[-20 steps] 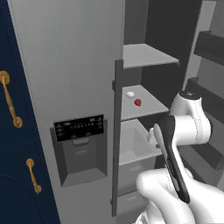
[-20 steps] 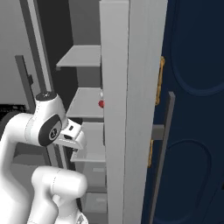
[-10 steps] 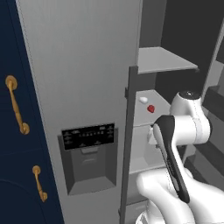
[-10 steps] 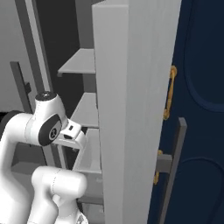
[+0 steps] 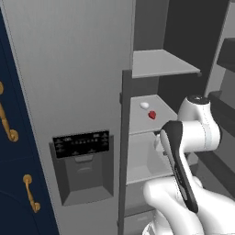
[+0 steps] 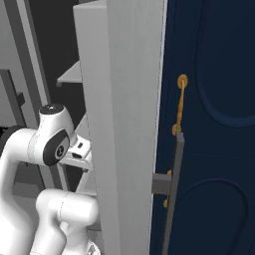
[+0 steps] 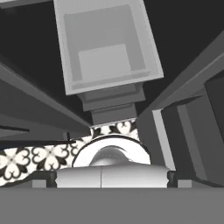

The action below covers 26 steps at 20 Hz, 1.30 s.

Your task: Take the strawberry from the fridge and place it on top of the pancake, located on the dining counter.

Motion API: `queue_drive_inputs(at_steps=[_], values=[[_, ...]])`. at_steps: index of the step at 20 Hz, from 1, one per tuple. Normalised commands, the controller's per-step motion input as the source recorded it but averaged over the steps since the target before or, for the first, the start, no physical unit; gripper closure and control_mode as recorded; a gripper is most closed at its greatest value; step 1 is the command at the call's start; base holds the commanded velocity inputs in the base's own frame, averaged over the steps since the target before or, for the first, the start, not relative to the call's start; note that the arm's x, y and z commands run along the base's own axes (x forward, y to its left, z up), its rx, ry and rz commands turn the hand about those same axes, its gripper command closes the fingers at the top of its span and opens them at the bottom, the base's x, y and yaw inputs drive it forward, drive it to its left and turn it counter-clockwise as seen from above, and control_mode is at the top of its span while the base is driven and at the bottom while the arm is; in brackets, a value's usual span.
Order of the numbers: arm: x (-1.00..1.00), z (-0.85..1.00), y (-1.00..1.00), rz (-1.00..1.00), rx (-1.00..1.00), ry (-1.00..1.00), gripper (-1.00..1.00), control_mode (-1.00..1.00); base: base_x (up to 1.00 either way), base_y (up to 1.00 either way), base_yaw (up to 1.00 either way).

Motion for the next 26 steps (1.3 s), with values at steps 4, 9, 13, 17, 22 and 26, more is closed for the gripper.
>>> queue_drive_inputs(at_steps=[4, 9, 13, 17, 22, 26], values=[[0.00, 0.00, 0.00, 0.00, 0.00, 0.00, -1.00, 1.00, 0.06, -0.28, -0.02], [0.00, 0.00, 0.00, 0.00, 0.00, 0.00, -1.00, 1.00, 0.11, 0.00, -0.01], [0.00, 0.00, 0.00, 0.00, 0.00, 0.00, -1.00, 1.00, 0.15, 0.00, 0.00], [0.24, 0.00, 0.00, 0.00, 0.00, -0.04, -1.00, -1.00, 0.13, 0.00, 0.00], [0.63, 0.04, 0.00, 0.00, -0.03, -0.15, -1.00, -1.00, 0.00, 0.00, 0.00], [0.97, 0.00, -0.05, 0.00, -0.06, -0.13, -1.00, -1.00, 0.00, 0.00, 0.00]])
